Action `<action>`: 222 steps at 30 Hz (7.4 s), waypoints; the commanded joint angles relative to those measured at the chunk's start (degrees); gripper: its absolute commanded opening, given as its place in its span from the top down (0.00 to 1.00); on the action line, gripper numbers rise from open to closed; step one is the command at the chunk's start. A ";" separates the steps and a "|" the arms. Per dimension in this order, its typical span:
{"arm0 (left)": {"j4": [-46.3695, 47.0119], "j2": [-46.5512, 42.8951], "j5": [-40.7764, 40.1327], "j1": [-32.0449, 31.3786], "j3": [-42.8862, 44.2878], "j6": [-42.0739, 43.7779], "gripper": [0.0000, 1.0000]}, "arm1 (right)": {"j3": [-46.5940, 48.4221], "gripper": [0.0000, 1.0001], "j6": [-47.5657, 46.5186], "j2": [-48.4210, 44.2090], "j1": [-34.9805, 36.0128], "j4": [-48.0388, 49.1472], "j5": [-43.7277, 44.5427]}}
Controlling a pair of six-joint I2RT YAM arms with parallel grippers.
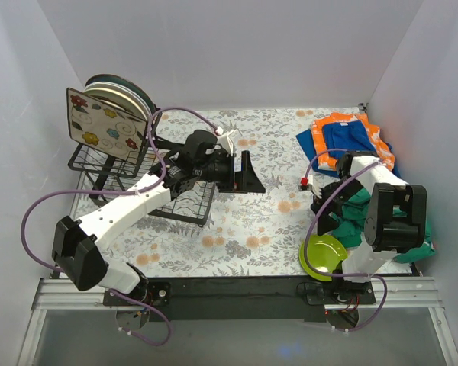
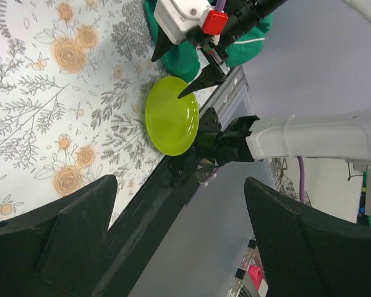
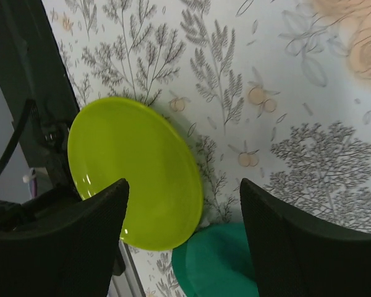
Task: Load the plates into the dish rack
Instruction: Insert the plate into the dish rack, then grab a plate with the right arm, then pass the plate from the right arm to the left, then pass the plate from the left arm to the right, then insert the plate into the dish rack
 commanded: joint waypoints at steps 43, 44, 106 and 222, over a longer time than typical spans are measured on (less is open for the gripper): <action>-2.09 -9.60 -9.08 -2.05 -2.72 4.35 0.17 | -2.17 0.99 -8.04 6.60 -1.18 3.63 -4.15; -2.01 -9.51 -8.99 -2.05 -3.16 3.91 0.17 | -1.47 0.99 -7.43 6.42 -1.10 3.10 -6.42; -7.19 -7.49 -18.03 -3.64 -2.29 29.57 1.00 | 13.30 0.30 24.64 -11.33 21.75 19.45 -31.05; -4.64 -22.52 -38.61 -3.64 37.88 22.71 0.30 | 72.11 0.67 62.53 43.43 68.95 95.91 41.64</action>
